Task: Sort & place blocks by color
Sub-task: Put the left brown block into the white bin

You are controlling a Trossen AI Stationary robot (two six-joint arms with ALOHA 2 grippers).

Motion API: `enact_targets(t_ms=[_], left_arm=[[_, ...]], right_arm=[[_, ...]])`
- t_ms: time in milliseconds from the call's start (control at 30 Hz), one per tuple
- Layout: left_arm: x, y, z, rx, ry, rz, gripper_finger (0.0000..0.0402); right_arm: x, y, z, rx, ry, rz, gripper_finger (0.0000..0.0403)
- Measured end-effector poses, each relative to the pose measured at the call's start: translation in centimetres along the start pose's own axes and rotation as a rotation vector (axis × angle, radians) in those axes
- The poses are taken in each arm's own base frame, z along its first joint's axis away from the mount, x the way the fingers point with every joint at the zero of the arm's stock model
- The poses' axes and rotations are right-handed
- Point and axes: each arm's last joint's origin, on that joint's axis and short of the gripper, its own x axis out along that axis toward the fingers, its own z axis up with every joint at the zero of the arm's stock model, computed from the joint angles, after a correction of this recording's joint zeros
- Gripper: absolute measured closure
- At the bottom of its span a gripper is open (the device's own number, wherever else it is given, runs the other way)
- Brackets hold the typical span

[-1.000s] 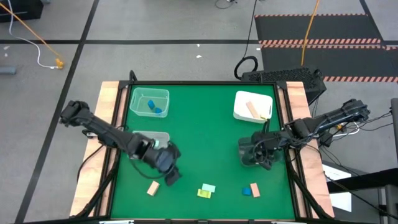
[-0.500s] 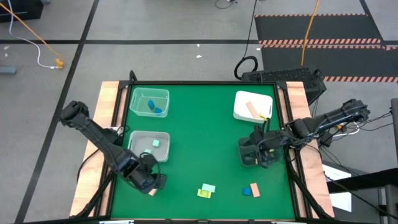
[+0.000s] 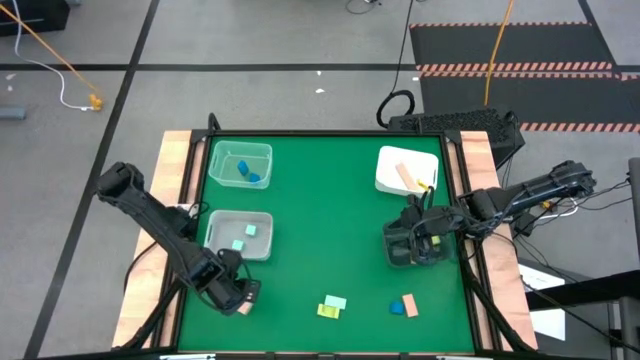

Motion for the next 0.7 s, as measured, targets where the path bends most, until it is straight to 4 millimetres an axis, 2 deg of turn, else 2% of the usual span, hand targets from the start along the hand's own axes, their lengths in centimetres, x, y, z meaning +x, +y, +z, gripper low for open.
enact_targets(t_ms=[133, 367, 700], left_arm=[[0.8, 0.5, 0.3, 0.006, -0.008, 0.013, 0.0186], [2.2, -0.2, 0.1, 0.010, -0.002, -0.057, 0.0186], [6.6, -1.1, -0.5, 0.082, -0.022, 0.007, 0.0186]], right_arm=[[0.0, 0.0, 0.0, -0.004, 0.000, 0.000, 0.0188], [0.0, 0.0, 0.0, 0.014, 0.001, -0.001, 0.0188], [0.0, 0.0, 0.0, 0.014, 0.002, -0.001, 0.0188]])
